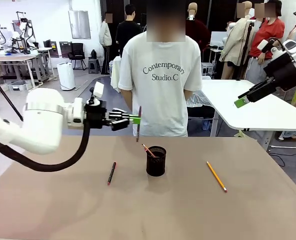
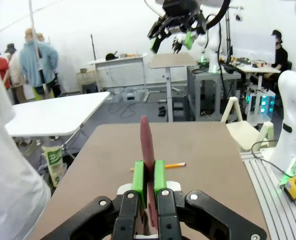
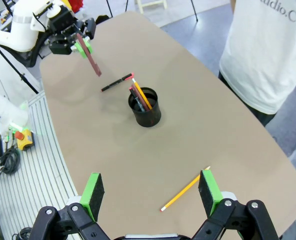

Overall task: Place the pens into the pen holder.
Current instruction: Pick up a writing instrument from the table and place it into the Pen holder.

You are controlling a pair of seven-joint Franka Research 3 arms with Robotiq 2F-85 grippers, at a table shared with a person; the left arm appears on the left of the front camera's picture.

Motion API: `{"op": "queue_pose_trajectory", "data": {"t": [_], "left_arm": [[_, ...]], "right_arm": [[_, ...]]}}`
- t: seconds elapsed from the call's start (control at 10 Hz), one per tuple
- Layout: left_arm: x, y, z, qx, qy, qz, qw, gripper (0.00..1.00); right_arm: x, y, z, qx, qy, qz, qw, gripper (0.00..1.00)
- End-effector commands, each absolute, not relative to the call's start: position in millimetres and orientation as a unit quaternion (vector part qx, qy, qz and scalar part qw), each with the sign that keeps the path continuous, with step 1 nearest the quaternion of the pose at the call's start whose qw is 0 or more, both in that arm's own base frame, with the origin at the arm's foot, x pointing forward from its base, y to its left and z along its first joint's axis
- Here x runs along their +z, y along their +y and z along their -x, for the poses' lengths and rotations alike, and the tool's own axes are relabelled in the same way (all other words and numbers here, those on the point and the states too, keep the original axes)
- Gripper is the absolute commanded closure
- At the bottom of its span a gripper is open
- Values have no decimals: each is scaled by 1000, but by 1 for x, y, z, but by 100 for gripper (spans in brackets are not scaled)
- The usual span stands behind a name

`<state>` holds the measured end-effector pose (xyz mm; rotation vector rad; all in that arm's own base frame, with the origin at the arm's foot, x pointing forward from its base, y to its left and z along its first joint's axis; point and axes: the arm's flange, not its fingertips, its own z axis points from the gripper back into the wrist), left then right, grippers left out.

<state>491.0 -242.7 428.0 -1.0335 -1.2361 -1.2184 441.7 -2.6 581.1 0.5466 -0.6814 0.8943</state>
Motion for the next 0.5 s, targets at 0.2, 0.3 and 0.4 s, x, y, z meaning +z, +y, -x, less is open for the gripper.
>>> {"op": "queue_pose_trajectory", "data": {"t": [0.2, 0.3, 0.4], "left_arm": [[405, -294, -502, -498, -566, 434, 493, 100], [400, -305, -504, -490, -574, 429, 497, 100], [395, -313, -508, -480, -587, 420, 498, 100]], "right_arm": [[582, -2, -442, 419, -323, -259, 808, 0], [582, -2, -442, 419, -323, -259, 808, 0], [582, -2, -442, 419, -323, -259, 808, 0]]}}
